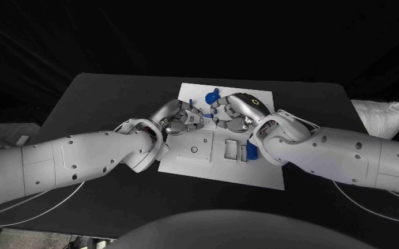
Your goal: Assemble the parts on the task board
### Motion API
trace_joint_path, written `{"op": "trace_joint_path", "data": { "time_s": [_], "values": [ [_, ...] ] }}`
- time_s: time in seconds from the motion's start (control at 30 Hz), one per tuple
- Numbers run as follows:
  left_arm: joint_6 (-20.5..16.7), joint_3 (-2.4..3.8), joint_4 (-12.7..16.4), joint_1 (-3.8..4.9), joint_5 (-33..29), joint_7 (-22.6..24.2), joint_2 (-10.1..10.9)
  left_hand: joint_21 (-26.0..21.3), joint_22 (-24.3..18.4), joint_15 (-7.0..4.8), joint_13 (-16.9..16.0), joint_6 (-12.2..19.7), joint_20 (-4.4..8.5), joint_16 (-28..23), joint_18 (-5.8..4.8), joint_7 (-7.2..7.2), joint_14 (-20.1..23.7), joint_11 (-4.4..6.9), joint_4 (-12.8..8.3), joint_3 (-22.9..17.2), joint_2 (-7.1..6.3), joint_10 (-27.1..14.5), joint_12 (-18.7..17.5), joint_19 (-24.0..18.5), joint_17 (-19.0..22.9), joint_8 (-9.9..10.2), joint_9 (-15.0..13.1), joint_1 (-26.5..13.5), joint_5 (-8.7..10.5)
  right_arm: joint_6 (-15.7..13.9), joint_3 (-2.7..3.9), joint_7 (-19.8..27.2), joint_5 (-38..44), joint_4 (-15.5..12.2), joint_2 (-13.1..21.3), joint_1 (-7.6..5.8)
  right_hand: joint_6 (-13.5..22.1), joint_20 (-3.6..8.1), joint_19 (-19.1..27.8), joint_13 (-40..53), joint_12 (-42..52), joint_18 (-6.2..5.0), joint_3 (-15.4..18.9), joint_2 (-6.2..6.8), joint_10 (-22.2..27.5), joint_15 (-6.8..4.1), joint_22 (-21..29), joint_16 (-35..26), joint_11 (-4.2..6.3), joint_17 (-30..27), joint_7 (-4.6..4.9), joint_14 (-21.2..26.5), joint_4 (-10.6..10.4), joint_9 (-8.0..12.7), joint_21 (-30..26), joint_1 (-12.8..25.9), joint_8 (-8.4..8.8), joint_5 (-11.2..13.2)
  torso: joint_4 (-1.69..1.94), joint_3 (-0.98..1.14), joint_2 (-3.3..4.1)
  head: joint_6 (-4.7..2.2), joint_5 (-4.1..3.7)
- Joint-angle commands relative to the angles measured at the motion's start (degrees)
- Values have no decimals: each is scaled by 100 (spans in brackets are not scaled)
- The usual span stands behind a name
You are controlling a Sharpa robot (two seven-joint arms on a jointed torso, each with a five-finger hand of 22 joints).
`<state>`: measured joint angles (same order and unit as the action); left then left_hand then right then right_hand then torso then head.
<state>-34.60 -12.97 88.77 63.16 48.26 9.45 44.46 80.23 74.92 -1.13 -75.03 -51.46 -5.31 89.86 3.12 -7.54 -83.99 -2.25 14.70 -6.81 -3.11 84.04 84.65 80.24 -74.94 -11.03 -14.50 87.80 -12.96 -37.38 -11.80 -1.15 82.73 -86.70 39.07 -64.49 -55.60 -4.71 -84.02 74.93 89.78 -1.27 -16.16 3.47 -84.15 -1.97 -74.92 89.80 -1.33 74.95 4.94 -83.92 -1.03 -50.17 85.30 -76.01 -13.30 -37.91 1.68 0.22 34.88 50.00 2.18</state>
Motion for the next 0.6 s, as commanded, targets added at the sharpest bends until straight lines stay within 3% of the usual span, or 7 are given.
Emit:
{"op": "trace_joint_path", "data": {
  "time_s": [0.03,0.33,0.6],
  "values": [
    [13,4,27,5,262,-27,66,-36,694,58,-563,58,-36,14,20,5,-601,-38,46,0,-27,7,-35,7,-1506,26,13,53,33,429,3,-16,546,44,-27,-87,58,50,-281,1507,22,-1,-28,-28,-585,-28,-1341,20,40,1505,2,-608,25,-12,53,11,7,-6,8,1,3,0,15],
    [-78,5,101,9,765,-38,318,-32,704,67,-572,39,-48,14,18,1,-601,-45,56,-10,-30,13,-28,12,-1506,31,44,94,42,1382,2,10,1176,215,-107,-429,111,46,-325,1507,22,18,-63,-3,-585,-16,-1365,20,26,1505,21,-608,25,32,112,32,80,-30,17,-16,2,0,33],
    [-127,6,233,21,900,99,529,0,736,65,-616,-23,-53,14,9,12,-601,-38,71,-33,-12,47,3,46,-1506,14,69,145,37,2327,-5,-106,1817,532,-374,-729,123,33,-361,1507,22,34,-109,33,-585,2,-1386,20,6,1505,42,-608,19,128,163,66,181,6,22,-13,2,0,79]
  ]
}}
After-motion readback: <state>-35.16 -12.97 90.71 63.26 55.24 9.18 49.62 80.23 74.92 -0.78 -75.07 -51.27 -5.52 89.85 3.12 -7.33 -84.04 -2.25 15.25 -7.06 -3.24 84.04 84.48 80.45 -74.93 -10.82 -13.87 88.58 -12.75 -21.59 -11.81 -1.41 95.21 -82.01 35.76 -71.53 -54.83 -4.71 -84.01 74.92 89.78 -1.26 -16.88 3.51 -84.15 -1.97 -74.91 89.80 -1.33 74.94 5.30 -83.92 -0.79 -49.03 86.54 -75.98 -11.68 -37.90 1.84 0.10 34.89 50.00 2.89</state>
